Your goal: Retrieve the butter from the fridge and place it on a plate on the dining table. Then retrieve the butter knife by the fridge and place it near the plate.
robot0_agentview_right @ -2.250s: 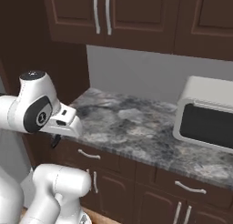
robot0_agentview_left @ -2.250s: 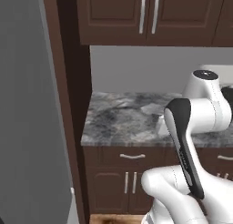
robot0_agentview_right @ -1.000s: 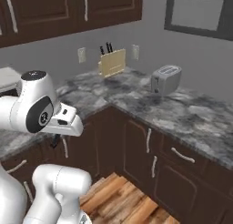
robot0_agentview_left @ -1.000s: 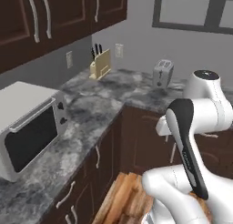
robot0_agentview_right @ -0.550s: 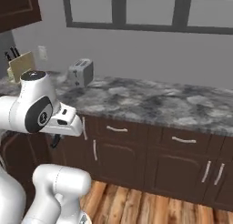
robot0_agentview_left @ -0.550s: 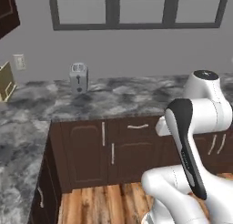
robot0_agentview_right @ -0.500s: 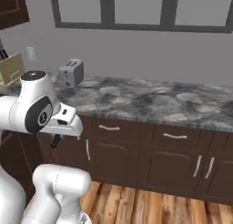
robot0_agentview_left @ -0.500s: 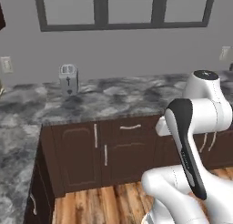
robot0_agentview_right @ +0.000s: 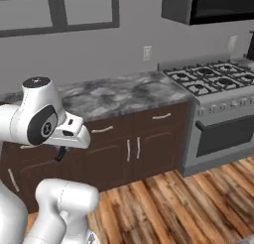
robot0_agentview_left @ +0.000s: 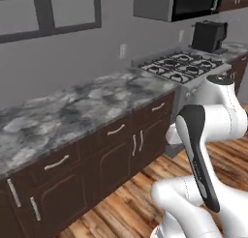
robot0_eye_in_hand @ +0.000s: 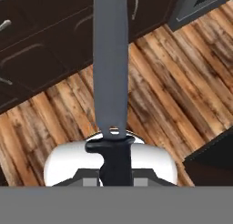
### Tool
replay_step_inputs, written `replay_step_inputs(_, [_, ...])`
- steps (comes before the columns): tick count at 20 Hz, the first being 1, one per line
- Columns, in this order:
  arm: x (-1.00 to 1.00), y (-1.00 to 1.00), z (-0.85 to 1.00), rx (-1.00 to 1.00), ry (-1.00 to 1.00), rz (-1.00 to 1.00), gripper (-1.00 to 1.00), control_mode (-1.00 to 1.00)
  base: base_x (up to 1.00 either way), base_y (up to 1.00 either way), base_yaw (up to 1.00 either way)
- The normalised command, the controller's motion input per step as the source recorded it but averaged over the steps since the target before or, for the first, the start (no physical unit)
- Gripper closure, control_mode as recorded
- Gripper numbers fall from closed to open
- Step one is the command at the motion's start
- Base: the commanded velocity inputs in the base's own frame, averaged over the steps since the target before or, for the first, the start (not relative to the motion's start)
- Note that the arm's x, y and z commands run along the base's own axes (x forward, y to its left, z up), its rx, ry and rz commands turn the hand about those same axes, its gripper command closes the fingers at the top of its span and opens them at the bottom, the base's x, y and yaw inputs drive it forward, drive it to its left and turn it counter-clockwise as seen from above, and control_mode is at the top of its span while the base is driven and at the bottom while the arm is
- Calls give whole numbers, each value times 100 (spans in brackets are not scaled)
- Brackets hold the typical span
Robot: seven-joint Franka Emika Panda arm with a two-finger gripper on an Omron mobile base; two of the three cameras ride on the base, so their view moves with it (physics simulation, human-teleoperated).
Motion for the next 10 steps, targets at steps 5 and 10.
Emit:
replay_step_inputs(5, [0,0,0,0,0,0,100,100,8,-35,-88])
replay_step_inputs(10, [0,0,0,0,0,0,100,100,26,0,-81])
